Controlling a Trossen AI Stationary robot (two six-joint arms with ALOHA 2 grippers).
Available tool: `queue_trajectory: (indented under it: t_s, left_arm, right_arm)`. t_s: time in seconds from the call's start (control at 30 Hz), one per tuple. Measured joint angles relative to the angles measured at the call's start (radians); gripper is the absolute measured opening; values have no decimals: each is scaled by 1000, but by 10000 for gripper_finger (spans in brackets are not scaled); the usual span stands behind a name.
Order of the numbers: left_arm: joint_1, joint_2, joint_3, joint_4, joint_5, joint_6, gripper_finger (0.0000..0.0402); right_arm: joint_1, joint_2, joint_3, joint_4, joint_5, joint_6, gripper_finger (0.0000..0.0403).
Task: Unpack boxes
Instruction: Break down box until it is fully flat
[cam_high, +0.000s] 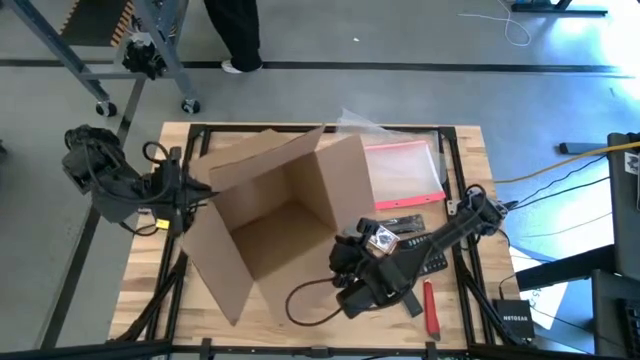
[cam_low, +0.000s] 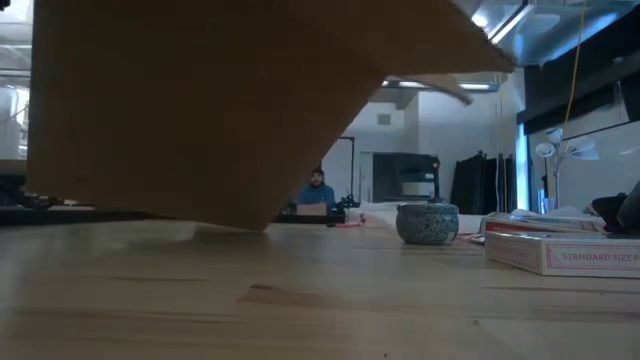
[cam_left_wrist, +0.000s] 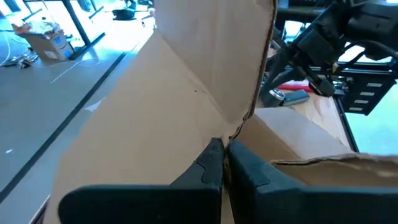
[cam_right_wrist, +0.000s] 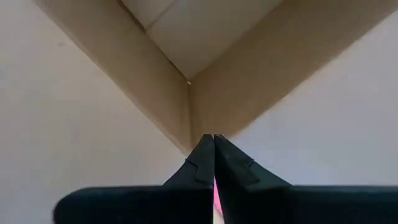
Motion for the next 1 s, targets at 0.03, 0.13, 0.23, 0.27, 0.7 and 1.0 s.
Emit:
queue_trajectory:
  t_s: [0.03, 0.13, 0.23, 0.27, 0.7, 1.0]
  left_arm:
    - [0, -1, 0, 1, 0, 0, 0]
    - [0, -6, 0, 0, 0, 0, 0]
    - [0, -10, 0, 1, 0, 0, 0]
    - [0, -11, 0, 0, 0, 0, 0]
    - [0, -25, 0, -1, 0, 0, 0]
    - [0, -25, 0, -2, -29, 0, 0]
  right_arm:
    - [-5, -3, 0, 24, -16, -32, 17]
    - [-23, -6, 0, 116, -72, -167, 54]
    - [-41, -6, 0, 194, -119, -297, 100]
    - [-49, -6, 0, 218, -140, -331, 115]
    - [-194, -6, 0, 363, -609, -573, 189]
    - [-222, -6, 0, 420, -660, -679, 189]
